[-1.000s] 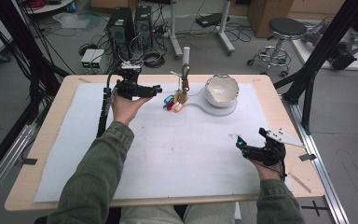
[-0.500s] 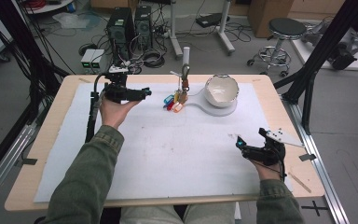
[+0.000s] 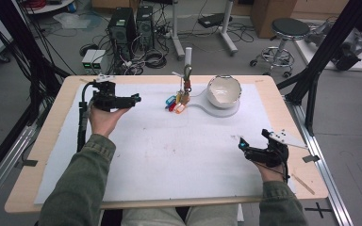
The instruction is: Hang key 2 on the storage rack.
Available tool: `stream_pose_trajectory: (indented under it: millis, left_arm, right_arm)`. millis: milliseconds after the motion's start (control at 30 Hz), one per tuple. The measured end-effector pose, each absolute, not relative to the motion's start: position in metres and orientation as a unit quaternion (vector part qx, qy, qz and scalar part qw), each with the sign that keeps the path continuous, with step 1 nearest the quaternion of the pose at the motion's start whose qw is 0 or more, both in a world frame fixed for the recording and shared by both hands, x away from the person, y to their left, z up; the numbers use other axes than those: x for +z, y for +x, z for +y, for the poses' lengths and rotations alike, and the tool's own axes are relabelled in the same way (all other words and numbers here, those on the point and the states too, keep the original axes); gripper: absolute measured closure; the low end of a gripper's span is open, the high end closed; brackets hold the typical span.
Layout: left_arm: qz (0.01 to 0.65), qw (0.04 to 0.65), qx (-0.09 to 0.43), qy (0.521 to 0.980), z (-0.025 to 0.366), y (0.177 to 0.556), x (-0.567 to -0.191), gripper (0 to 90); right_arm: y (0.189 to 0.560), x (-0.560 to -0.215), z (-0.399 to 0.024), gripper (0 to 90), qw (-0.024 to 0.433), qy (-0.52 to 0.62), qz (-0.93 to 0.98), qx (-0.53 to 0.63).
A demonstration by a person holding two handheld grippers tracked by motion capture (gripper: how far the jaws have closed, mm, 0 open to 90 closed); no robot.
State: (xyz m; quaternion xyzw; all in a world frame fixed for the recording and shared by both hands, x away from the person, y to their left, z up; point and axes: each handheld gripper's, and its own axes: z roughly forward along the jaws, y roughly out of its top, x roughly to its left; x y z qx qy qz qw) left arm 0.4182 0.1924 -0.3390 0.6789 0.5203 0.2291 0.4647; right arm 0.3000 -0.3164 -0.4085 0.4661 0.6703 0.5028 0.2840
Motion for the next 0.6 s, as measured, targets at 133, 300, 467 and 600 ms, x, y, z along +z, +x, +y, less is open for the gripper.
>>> stream_pose_trajectory:
  millis: [133,300,467,600]
  left_arm:
    - [0.525,0.466,0.234,0.673,0.203,0.412,-0.346,1.6]
    - [0.532,0.464,0.238,0.667,0.217,0.405,-0.352,1.6]
    - [0.536,0.461,0.242,0.665,0.226,0.398,-0.357,1.6]
    - [0.535,0.456,0.252,0.665,0.234,0.389,-0.361,1.7]
  right_arm:
    - [0.300,-0.408,-0.316,0.7,0.284,0.466,0.670,0.503]
    - [0.300,-0.409,-0.315,0.8,0.285,0.465,0.672,0.501]
    - [0.300,-0.409,-0.314,0.7,0.283,0.466,0.672,0.501]
    - [0.300,-0.409,-0.315,0.8,0.286,0.466,0.671,0.501]
